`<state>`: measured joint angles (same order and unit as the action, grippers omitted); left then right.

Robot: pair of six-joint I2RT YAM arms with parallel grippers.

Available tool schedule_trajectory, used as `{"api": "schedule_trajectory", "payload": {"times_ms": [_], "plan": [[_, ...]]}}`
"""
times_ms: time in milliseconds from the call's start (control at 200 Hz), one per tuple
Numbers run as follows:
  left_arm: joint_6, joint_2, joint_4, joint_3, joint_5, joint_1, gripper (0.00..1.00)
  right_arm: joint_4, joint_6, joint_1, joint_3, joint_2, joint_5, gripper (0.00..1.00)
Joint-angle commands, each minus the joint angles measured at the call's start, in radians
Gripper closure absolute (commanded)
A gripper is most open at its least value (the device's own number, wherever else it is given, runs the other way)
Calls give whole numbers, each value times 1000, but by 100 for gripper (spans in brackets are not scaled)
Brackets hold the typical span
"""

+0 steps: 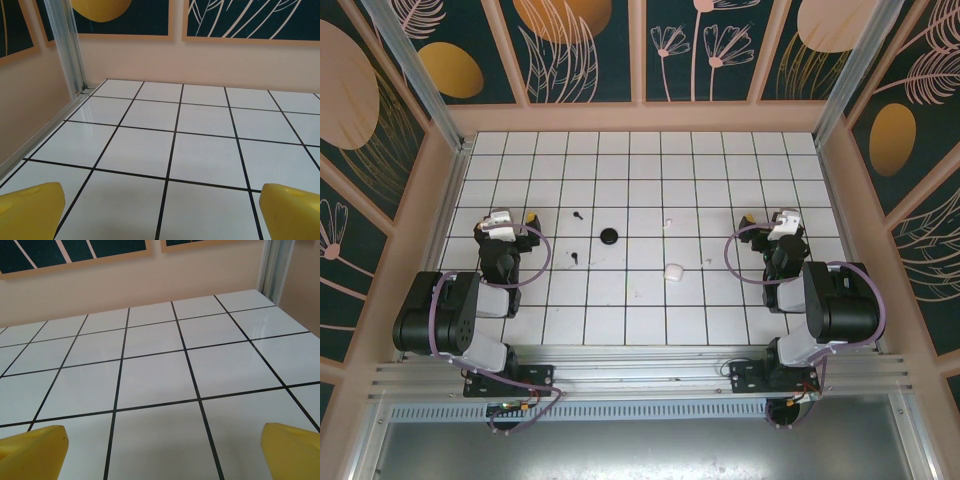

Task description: Insert the wireless bluetooth earbuds into the charging case

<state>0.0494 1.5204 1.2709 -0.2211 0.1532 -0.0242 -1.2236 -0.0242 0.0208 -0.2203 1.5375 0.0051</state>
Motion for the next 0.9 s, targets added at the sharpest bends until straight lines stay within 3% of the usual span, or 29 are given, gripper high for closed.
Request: {"api": "schedule_trajectory", "payload": {"times_ms": [0, 135, 365, 495, 721, 896], "plan": [[13, -2, 5, -14, -16, 4, 1, -19, 10, 9, -17, 3, -21, 1], [12, -2, 5, -14, -16, 5, 1, 5, 26, 8, -21, -16, -60, 1], [19, -19, -20, -21, 2, 4, 1, 69, 9, 6, -14, -105, -15, 2], [50, -115, -277, -114, 53, 4, 1, 448, -39, 5, -149, -209, 5, 1], [138, -269, -641, -228, 61, 4, 2, 1083, -291, -4, -428, -247, -29, 1], [240, -300, -947, -350, 18, 4, 1, 1392, -390, -147, -528, -272, -18, 3]]}}
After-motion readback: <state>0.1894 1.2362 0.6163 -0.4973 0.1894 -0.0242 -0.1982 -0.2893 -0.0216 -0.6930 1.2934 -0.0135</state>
